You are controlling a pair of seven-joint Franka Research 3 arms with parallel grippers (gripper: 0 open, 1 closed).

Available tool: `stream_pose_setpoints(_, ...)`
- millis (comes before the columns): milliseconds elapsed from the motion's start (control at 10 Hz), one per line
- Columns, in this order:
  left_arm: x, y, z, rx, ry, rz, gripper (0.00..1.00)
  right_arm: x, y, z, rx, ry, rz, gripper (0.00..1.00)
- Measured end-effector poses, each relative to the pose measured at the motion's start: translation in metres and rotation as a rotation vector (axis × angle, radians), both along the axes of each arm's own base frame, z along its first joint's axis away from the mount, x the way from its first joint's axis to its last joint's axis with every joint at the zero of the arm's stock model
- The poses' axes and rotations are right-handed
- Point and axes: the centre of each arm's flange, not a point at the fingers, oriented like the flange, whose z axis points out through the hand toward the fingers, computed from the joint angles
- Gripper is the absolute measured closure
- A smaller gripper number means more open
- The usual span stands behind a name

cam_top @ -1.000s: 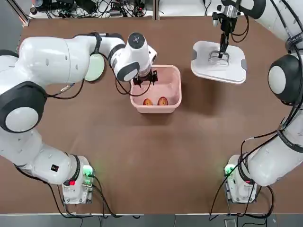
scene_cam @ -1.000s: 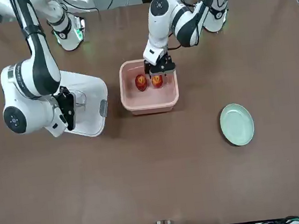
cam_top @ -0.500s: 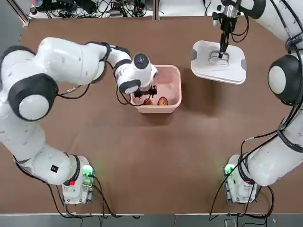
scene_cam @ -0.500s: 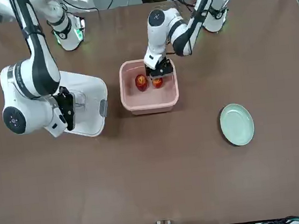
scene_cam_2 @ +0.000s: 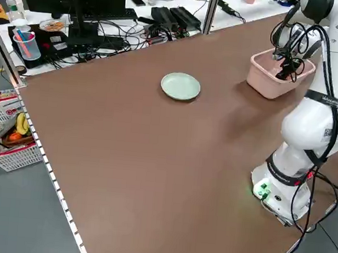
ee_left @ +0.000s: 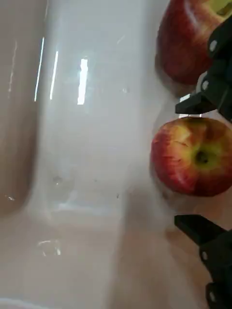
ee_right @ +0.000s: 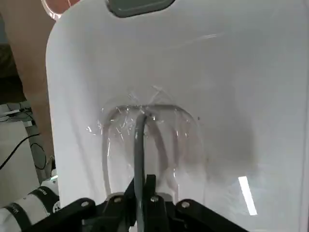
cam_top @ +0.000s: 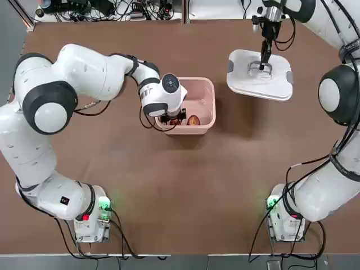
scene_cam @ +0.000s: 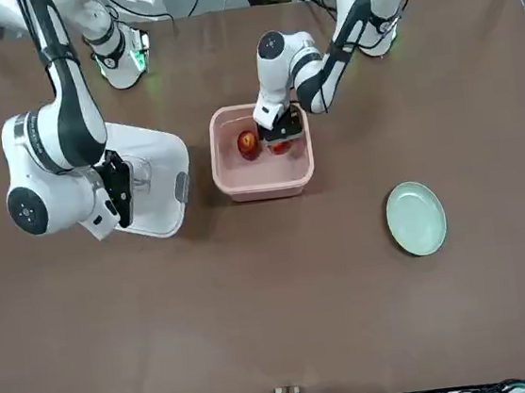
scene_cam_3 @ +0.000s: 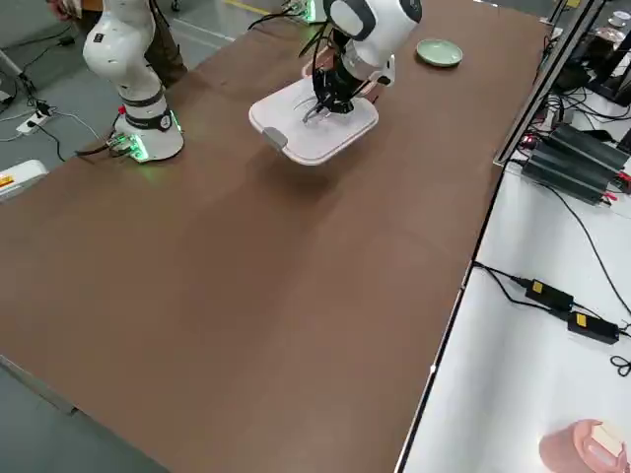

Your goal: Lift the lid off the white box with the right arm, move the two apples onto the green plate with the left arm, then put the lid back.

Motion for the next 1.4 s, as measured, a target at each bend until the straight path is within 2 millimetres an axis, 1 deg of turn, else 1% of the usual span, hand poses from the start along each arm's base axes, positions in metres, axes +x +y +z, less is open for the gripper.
stream_pose_setpoints(200, -0.004, -0.005, 0.002, -0.029, -0.002, 0.001, 0.07, -0.002, -0.001, -0.004, -0.002, 0.010, -0.001, 0.93)
stream_pose_setpoints(500, -0.011, -0.005, -0.011, -0.021, 0.026, -0.003, 0.07, -0.002, -0.001, -0.004, -0.002, 0.011, -0.002, 0.93)
stream_pose_setpoints(700, -0.013, -0.006, -0.015, -0.023, 0.032, -0.006, 0.08, -0.002, -0.003, -0.004, -0.002, 0.011, -0.004, 0.93)
stream_pose_setpoints(800, -0.013, -0.006, -0.015, -0.022, 0.032, -0.007, 0.24, -0.002, -0.003, -0.004, -0.002, 0.011, -0.004, 0.93)
stream_pose_setpoints(900, -0.013, -0.006, -0.013, -0.023, 0.029, -0.006, 0.32, -0.002, -0.003, -0.004, -0.002, 0.011, -0.004, 0.93)
stream_pose_setpoints(1000, -0.012, -0.006, -0.013, -0.023, 0.029, -0.006, 0.32, -0.002, -0.003, -0.004, -0.002, 0.011, -0.004, 0.93)
stream_pose_setpoints(1200, -0.006, -0.005, -0.008, -0.031, 0.018, 0.003, 0.32, -0.002, -0.003, -0.004, -0.002, 0.011, -0.004, 0.93)
stream_pose_setpoints(1300, 0.000, -0.006, 0.001, -0.039, 0.001, 0.009, 0.32, -0.002, -0.003, -0.004, -0.002, 0.011, -0.004, 0.93)
stream_pose_setpoints(1400, 0.009, -0.008, 0.014, -0.034, -0.022, 0.019, 0.32, -0.002, -0.003, -0.004, -0.001, 0.011, -0.003, 0.93)
